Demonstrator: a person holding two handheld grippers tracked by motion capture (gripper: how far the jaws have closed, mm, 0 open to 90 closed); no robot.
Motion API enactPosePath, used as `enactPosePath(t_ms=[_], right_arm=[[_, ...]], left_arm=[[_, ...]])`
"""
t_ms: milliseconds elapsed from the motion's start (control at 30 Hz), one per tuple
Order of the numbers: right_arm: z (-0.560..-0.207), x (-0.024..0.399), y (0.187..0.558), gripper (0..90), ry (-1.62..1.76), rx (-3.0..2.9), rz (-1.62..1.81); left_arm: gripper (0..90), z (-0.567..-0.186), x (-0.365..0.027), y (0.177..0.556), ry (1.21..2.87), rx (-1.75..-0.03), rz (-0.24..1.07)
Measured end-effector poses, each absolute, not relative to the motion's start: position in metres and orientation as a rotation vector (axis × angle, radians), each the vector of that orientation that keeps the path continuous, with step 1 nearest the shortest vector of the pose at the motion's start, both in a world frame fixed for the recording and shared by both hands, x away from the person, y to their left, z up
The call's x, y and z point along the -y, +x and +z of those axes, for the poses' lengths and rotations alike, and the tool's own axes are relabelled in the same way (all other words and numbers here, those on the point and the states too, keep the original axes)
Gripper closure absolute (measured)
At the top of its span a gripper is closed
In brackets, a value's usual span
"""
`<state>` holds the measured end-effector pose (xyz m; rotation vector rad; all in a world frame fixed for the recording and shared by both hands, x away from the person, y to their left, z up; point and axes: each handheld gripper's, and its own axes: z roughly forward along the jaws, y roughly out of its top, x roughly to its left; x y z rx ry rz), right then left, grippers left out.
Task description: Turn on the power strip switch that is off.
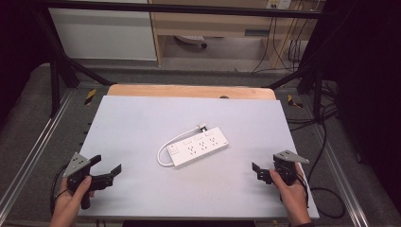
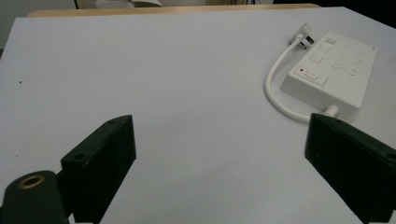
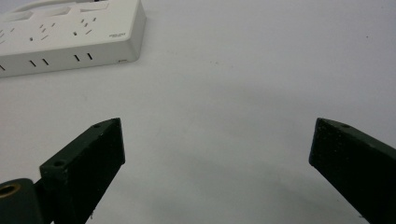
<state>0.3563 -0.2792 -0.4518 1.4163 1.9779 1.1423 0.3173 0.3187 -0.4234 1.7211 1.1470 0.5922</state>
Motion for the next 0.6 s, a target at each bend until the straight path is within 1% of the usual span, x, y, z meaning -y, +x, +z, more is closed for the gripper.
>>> enactPosePath(t_ms=[467, 600], right_arm=[[-0.4536, 0.2820, 0.3572, 4.6, 1.431, -2.002, 1.136], [-0.4543, 0.2854, 0.3577, 4.6, 1.479, -1.998, 1.143]], left_arm=[[8.6, -0.4262, -0.3152, 0.3191, 1.754, -1.151, 0.574], [8.4, -0.4274, -0.3142, 0.3200, 1.766, -1.155, 0.569]])
